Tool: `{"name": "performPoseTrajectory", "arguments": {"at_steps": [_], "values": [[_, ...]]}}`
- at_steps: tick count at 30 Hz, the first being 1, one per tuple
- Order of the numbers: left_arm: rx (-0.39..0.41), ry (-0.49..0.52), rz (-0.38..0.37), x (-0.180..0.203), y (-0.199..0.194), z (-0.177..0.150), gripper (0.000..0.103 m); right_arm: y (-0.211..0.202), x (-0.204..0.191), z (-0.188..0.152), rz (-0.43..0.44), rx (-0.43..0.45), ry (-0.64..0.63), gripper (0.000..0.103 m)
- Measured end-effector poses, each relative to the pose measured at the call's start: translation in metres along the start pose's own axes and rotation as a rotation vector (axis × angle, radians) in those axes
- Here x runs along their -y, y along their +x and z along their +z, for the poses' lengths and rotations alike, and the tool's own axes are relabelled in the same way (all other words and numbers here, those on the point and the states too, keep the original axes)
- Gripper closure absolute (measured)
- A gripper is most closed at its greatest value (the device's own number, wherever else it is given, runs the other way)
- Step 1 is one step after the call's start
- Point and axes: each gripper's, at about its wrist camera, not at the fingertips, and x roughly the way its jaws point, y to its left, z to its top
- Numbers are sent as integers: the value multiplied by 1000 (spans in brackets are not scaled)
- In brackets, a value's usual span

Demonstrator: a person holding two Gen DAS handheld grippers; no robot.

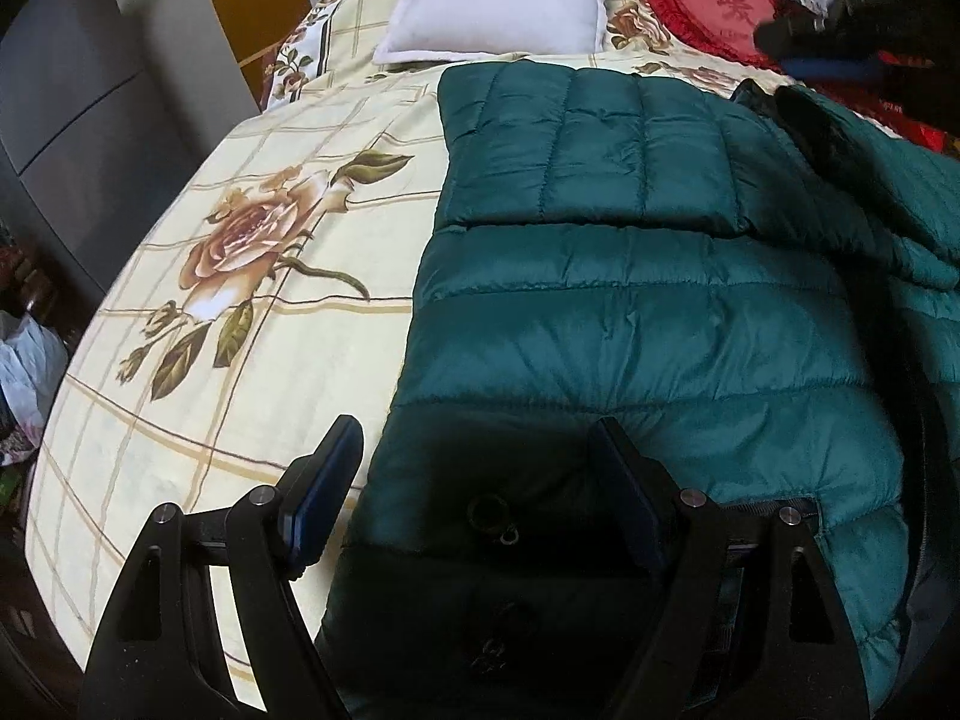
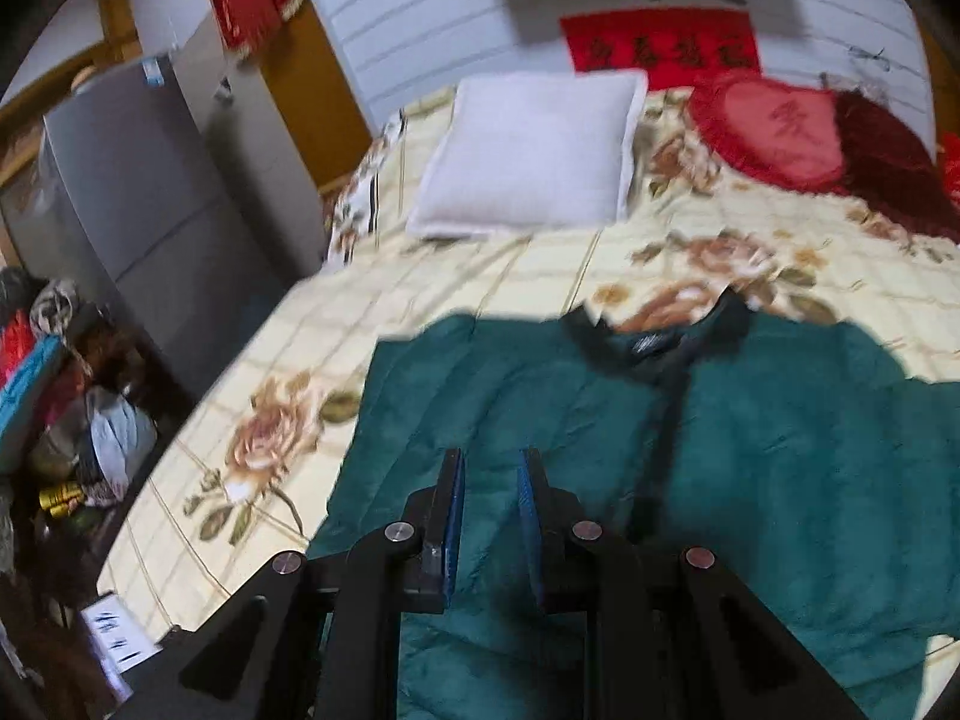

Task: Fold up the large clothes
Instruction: 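Lay the sleeve across the jacket body and open the right gripper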

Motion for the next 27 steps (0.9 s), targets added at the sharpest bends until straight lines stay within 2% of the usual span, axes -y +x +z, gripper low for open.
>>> {"name": "performPoseTrajectory", "arguments": {"at_steps": [5, 9, 11, 12, 13, 15, 17, 19, 21, 23, 26, 27], "values": [[-1, -7, -7, 0, 1, 2, 24, -22, 27, -21, -88, 5, -20, 86], [21, -11, -56, 0, -9, 2, 24, -53, 60, -53, -254, -38, 8, 86], [79, 3, -104, 3, -25, 4, 24, -70, 75, -76, -319, -64, 37, 86], [139, 21, -103, 7, -38, 8, 24, -77, 81, -85, -343, -74, 49, 86], [161, 34, -98, 13, -46, 13, 24, -84, 90, -98, -386, -93, 67, 85], [154, 48, -160, 28, -56, 30, 24, -95, 106, -113, -453, -131, 107, 73], [151, 65, -236, 50, -60, 55, 24, -105, 124, -123, -503, -154, 183, 39], [150, 94, -293, 78, -59, 81, 24, -117, 140, -130, -499, -140, 253, 35], [156, 110, -349, 105, -55, 104, 24, -122, 148, -130, -461, -140, 263, 35], [128, 136, -392, 133, -45, 125, 24, -122, 153, -133, -455, -161, 253, 33], [80, 166, -377, 170, -26, 145, 24, -118, 160, -143, -440, -219, 264, 27], [59, 170, -342, 182, -15, 151, 24, -117, 160, -145, -433, -227, 269, 26]]}}
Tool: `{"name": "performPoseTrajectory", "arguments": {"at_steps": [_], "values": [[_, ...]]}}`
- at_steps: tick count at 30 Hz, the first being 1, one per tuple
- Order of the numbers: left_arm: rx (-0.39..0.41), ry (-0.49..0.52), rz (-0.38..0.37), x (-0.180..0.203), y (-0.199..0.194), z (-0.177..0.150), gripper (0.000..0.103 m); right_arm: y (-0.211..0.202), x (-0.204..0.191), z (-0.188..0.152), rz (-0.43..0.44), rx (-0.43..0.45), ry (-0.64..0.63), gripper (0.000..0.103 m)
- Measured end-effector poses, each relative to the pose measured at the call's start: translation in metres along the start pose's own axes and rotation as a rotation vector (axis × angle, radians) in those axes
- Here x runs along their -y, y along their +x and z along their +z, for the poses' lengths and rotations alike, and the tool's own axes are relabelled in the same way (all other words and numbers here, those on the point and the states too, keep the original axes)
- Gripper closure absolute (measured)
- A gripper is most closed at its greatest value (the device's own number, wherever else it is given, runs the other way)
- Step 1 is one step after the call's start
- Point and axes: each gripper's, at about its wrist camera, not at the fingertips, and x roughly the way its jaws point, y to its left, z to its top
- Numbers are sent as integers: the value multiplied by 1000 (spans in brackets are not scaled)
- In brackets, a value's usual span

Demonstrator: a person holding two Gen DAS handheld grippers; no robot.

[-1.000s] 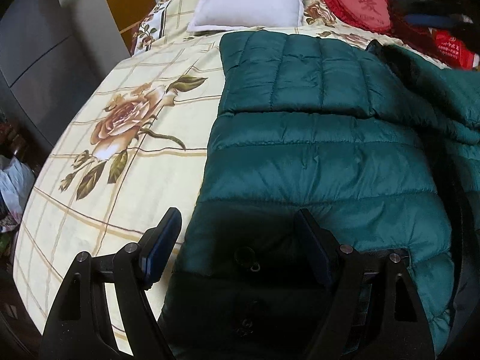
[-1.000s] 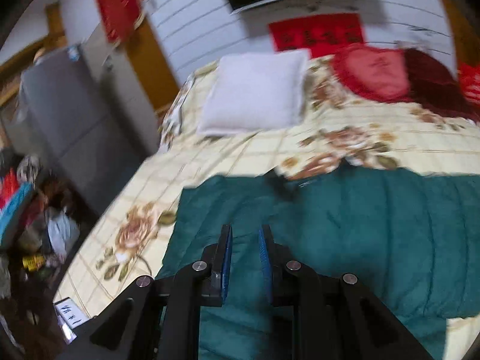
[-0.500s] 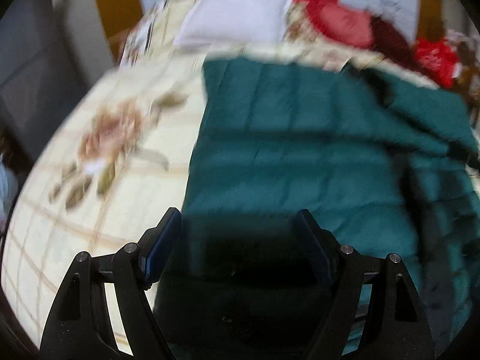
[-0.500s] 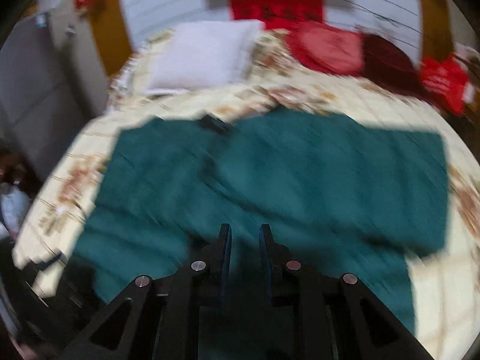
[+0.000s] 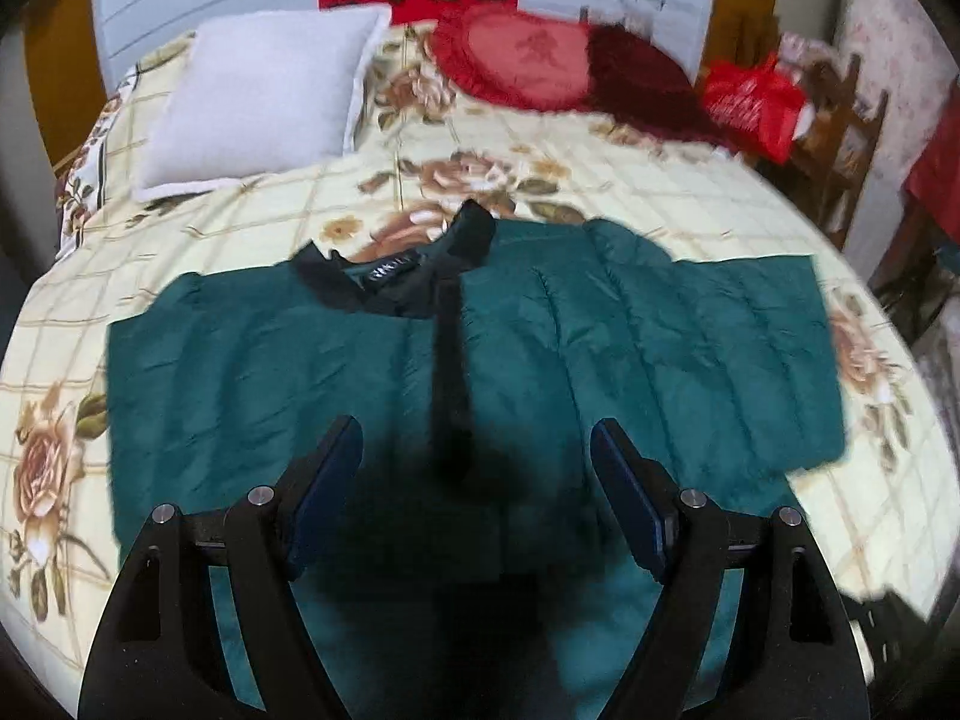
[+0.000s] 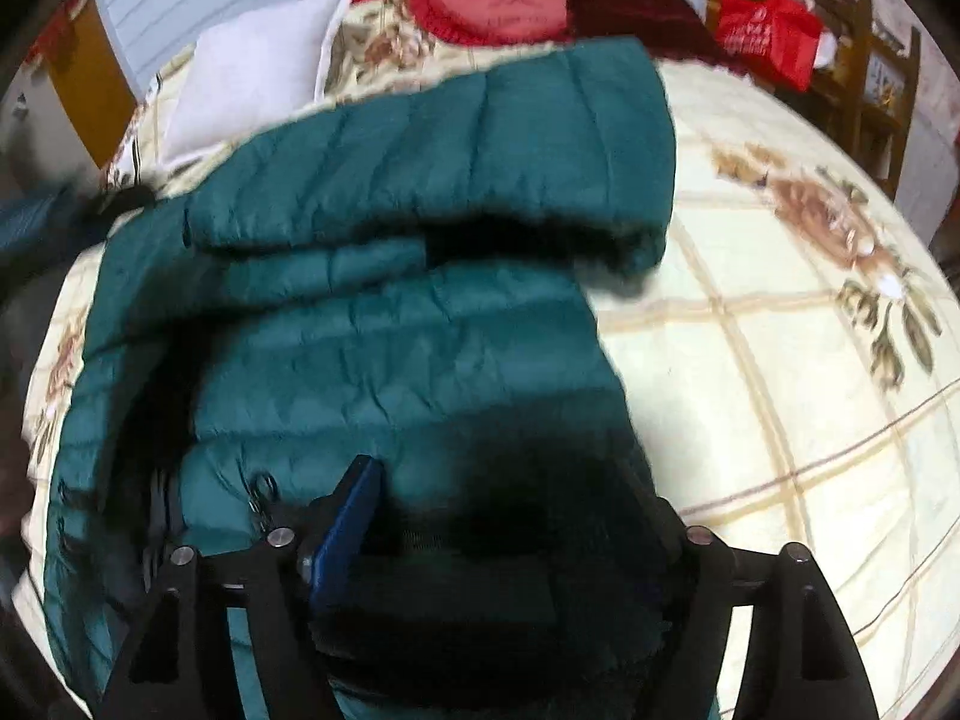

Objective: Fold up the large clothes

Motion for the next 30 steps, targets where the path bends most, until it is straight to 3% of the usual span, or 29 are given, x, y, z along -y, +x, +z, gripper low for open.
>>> {"name": "performPoseTrajectory", "arguments": {"at_steps": [3, 5, 6, 10, 13, 17, 20, 25, 30], "values": [[-29, -1, 34, 8, 25, 7, 26, 0, -1, -3, 19, -2, -13, 18], [-33, -14, 0, 10, 31, 6, 78, 1, 0, -3, 19, -6, -10, 17], [-41, -26, -31, 10, 31, 5, 97, 2, 0, -3, 22, -8, -8, 16], [68, -3, -57, 21, -5, 0, 99, 1, 4, -2, 49, -15, 38, 14], [139, -41, -97, 6, -42, 5, 99, 1, 8, -1, 65, -13, 70, 13], [225, -96, -86, -41, -98, 7, 99, 0, 14, -3, 75, -7, 101, 13], [256, -109, -14, -82, -121, 1, 99, 3, 16, -4, 59, -4, 102, 13], [215, -164, 62, -150, -118, -29, 99, 1, 11, -5, 34, 7, 89, 14], [77, -160, 80, -167, -72, -65, 97, -14, 13, -4, 46, 73, 123, 14]]}}
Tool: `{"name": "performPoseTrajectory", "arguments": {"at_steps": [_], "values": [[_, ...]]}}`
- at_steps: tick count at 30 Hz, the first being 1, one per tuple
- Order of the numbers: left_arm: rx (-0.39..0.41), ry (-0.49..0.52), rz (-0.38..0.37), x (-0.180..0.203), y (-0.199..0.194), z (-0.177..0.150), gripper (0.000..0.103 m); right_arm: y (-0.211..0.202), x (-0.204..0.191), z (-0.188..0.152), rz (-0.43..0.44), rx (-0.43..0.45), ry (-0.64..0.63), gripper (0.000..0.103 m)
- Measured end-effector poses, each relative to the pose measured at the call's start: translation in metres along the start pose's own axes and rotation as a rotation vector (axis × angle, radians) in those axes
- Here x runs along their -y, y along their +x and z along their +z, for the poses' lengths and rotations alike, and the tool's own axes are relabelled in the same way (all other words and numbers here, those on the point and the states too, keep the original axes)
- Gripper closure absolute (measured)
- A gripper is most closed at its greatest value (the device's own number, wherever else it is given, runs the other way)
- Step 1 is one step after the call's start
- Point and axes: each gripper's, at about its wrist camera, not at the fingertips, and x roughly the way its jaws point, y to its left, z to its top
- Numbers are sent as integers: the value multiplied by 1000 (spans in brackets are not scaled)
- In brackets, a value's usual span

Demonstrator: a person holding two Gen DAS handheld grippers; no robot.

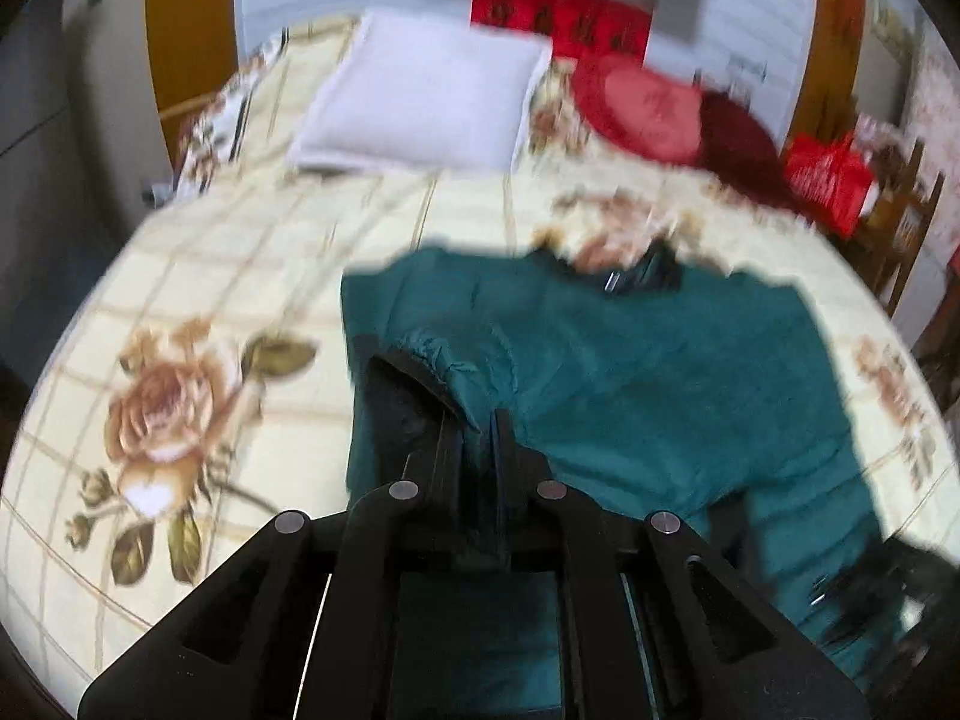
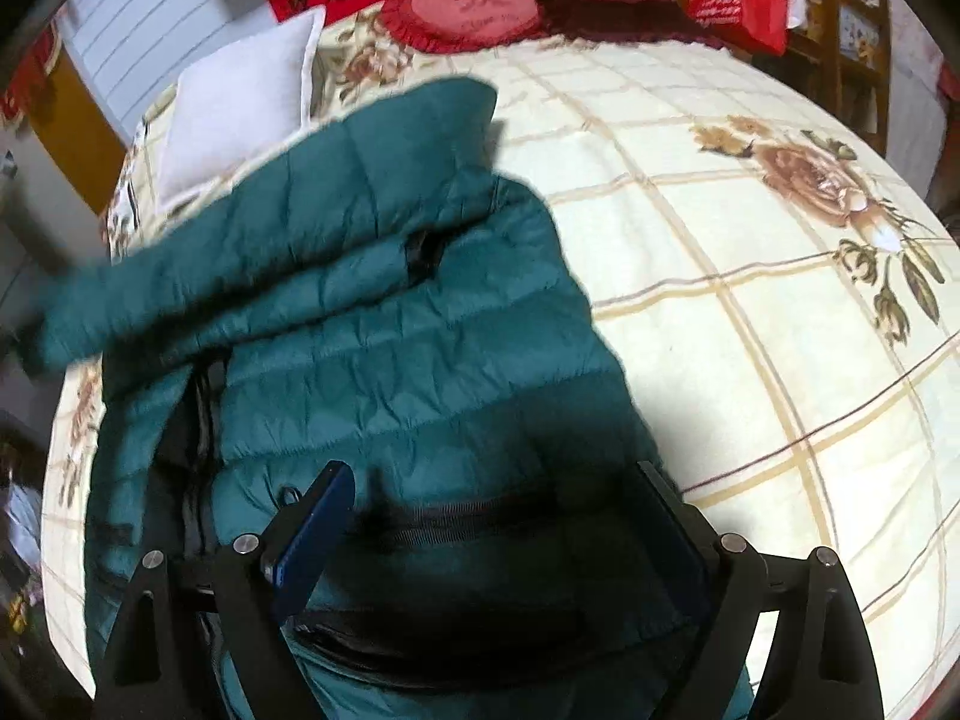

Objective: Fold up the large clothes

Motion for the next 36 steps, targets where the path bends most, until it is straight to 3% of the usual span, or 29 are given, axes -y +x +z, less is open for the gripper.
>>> {"name": "performPoseTrajectory", "arguments": {"at_steps": [2, 6, 9, 12, 16, 17, 19, 24, 27, 30, 33, 36], "values": [[-21, -8, -5, -4, 8, -8, 97, -5, 3, 4, 0, 31, 17, 14], [36, -41, 19, -17, -3, -9, 81, -13, 5, 14, -8, 103, 27, 14], [96, -116, 98, -36, -13, -7, 65, -16, 2, 29, -25, 157, -8, 14], [136, -172, 112, -37, -19, -1, 65, -20, -5, 50, -18, 237, -46, 14], [159, -117, 61, -1, -12, 5, 65, -29, -19, 77, -6, 411, -134, 16], [157, -84, 52, 14, -5, 6, 65, -24, -25, 86, 33, 413, -151, 30], [133, -56, 62, 31, 12, 6, 65, -10, -40, 100, 113, 372, -191, 49], [-1, -44, 171, 31, 63, -9, 65, 49, -82, 121, 97, 219, -361, 53], [-42, -59, 170, 24, 83, -25, 63, 100, -68, 118, 71, 34, -389, 52], [-25, -29, 195, 30, 77, -24, 64, 104, -54, 121, 132, 30, -359, 49], [57, -74, 190, 23, 54, -15, 64, 94, -59, 134, 113, -16, -358, 49], [120, -115, 194, 15, 40, -4, 64, 62, -70, 153, 110, 129, -356, 49]]}}
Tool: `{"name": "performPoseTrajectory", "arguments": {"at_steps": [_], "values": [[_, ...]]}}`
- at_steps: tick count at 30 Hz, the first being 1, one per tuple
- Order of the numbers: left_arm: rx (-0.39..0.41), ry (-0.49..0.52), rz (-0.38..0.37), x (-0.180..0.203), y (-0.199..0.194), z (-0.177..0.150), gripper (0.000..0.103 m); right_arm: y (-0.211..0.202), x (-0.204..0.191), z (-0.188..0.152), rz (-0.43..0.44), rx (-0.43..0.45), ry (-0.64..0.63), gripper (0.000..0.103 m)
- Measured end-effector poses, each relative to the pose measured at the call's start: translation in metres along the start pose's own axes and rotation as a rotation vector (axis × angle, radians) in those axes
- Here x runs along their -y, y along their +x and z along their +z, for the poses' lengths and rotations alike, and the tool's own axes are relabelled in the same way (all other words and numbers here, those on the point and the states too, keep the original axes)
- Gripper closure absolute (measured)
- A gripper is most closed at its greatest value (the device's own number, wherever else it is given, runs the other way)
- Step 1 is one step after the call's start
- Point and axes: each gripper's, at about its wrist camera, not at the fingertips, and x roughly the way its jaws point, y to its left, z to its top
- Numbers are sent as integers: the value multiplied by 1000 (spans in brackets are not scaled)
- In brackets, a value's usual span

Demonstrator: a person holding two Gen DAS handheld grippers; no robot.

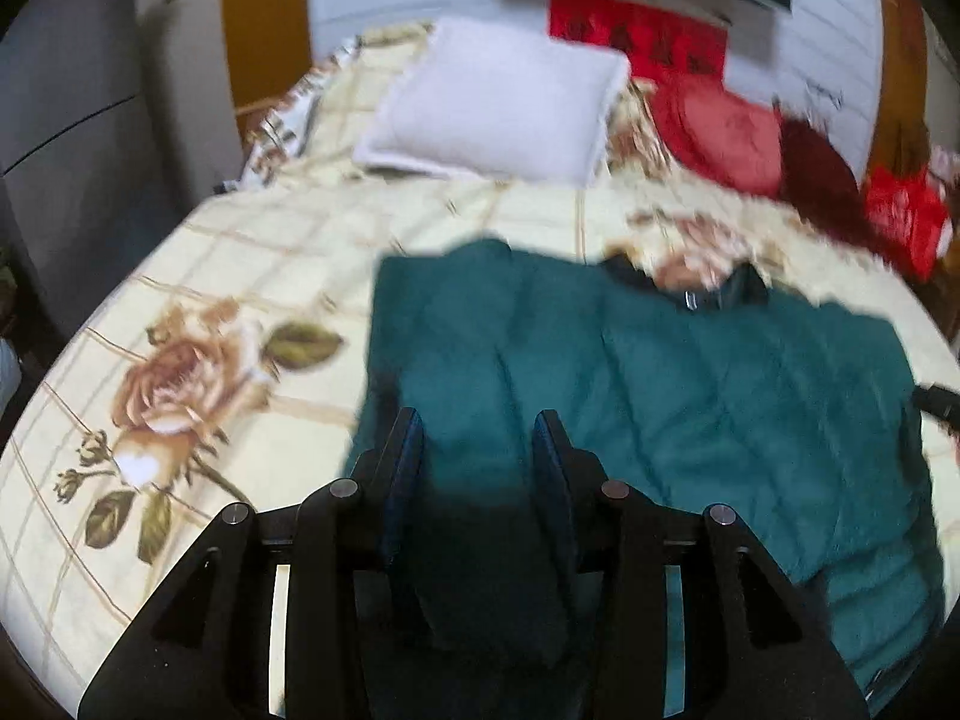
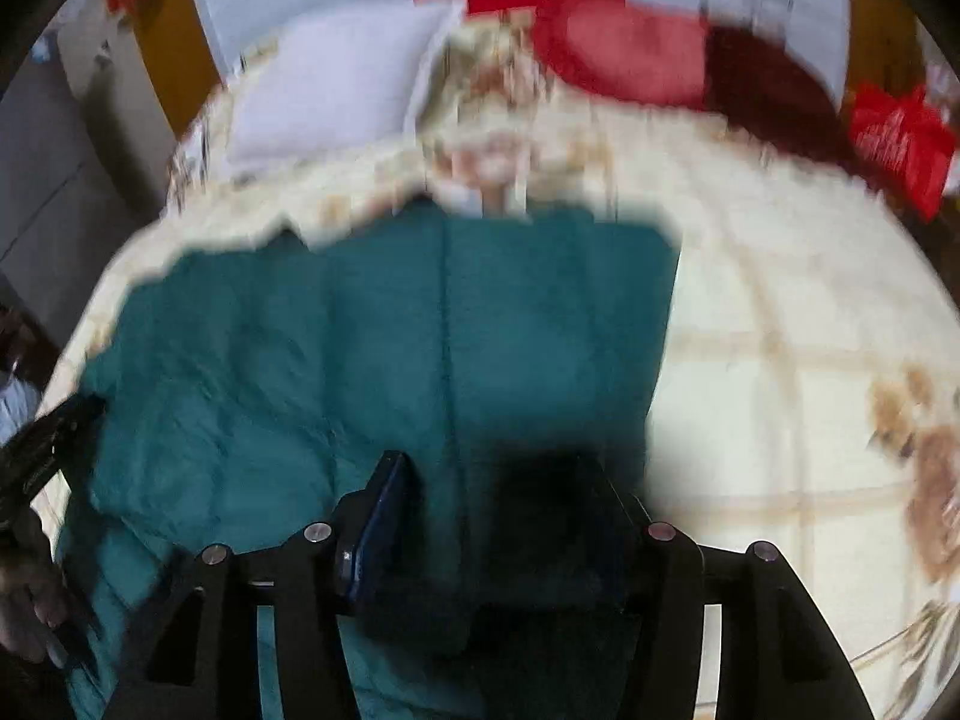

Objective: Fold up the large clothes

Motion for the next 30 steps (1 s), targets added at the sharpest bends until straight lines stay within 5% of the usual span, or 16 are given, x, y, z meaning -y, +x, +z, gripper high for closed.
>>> {"name": "performPoseTrajectory", "arguments": {"at_steps": [3, 5, 9, 10, 15, 18, 21, 23, 25, 27, 28, 30], "values": [[-76, 30, 18, 4, 24, 3, 64, 3, 0, 29, -16, 66, 68, 47], [-142, 53, 25, 6, 45, -5, 63, 28, 0, 41, 10, 21, 100, 45], [-124, 79, 26, 9, 46, -14, 55, 91, 3, 25, -55, -163, 48, 41], [-130, 76, 22, 8, 47, -14, 52, 91, 4, 21, -55, -134, 32, 40], [-71, 37, 34, -3, 18, -4, 49, 60, 2, 23, -76, -97, 48, 40], [4, 55, -6, -6, -14, -3, 49, 12, -9, 24, -37, 31, 12, 39], [10, 66, -66, 0, -27, -11, 49, -15, -27, 9, 42, 52, -15, 39], [-41, 104, -70, 11, -16, -19, 48, -16, -38, -2, 38, 43, -22, 26], [-174, 150, -43, 22, 16, -33, 48, 2, -43, -16, 13, -19, -17, 19], [-170, 158, -37, 25, 23, -39, 46, 32, -41, -34, -12, -131, 2, 13], [-163, 158, -32, 26, 23, -39, 45, 39, -39, -43, -2, -120, 14, 2], [-165, 154, -32, 26, 24, -38, 43, 36, -40, -48, -4, -87, 11, 0]]}}
